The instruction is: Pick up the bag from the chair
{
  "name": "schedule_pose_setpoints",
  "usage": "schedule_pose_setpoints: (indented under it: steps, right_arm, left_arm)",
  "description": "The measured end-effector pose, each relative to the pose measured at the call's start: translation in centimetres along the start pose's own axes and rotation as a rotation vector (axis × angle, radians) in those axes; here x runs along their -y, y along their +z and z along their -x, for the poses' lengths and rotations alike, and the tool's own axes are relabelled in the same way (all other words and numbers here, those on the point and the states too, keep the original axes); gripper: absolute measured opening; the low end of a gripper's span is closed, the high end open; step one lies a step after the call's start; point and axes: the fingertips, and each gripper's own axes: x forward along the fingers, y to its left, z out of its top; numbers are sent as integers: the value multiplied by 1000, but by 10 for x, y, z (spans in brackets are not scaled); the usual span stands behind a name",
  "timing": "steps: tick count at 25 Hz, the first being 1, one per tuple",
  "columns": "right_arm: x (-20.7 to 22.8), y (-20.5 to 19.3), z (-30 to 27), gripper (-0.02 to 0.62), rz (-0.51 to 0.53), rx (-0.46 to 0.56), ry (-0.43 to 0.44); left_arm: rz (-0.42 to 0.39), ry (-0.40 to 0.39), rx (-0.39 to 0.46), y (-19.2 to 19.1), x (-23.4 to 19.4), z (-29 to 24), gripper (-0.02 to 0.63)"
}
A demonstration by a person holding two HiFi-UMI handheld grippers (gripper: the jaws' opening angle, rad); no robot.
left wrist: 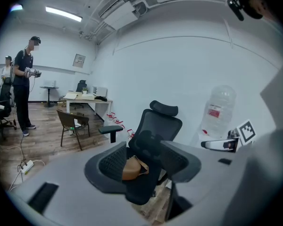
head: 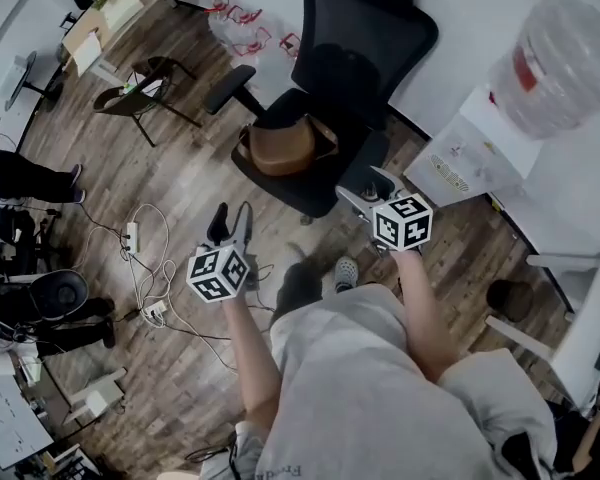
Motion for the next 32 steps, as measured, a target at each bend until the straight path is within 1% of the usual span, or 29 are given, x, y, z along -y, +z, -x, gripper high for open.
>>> schedule_pose_setpoints:
  steps: [3,6,9,14,19,22,24,29,32]
  right_arm:
    - [-1,8,-16,370,11,-8,11]
    - [0,13,-31,385,20,-17,12]
    - [10,17,-51,405,21,-24,-7]
    - [28,35,-88,414,1,-31,-48]
    - [40,48,-139,413,-34,-55,-92]
    - [45,53,-172,413,-47,-79,-117]
    - [49,57,-193,413,-61,-94,-139]
    - [56,68,-238,410,-93,-120,-205]
    - [65,70,-257,410,-116,-148,-253]
  left_arm:
    - [14,6,7,6,-12,-11,215]
    - [12,-7,-2,9,-18,-27,215]
    - [3,-24,-11,13,-27,-51,213]
    - [-2,-31,11,37,-52,-95,213]
    - [7,-64,-29,52,-87,-146,213]
    - [-21,-63,-56,57,-111,-176,212]
    - [-30,-78,-83,60,-124,-196,212]
    - [-17,-116,-116,73,-160,-243,213]
    - [0,-155,-157,72,-177,-270,212]
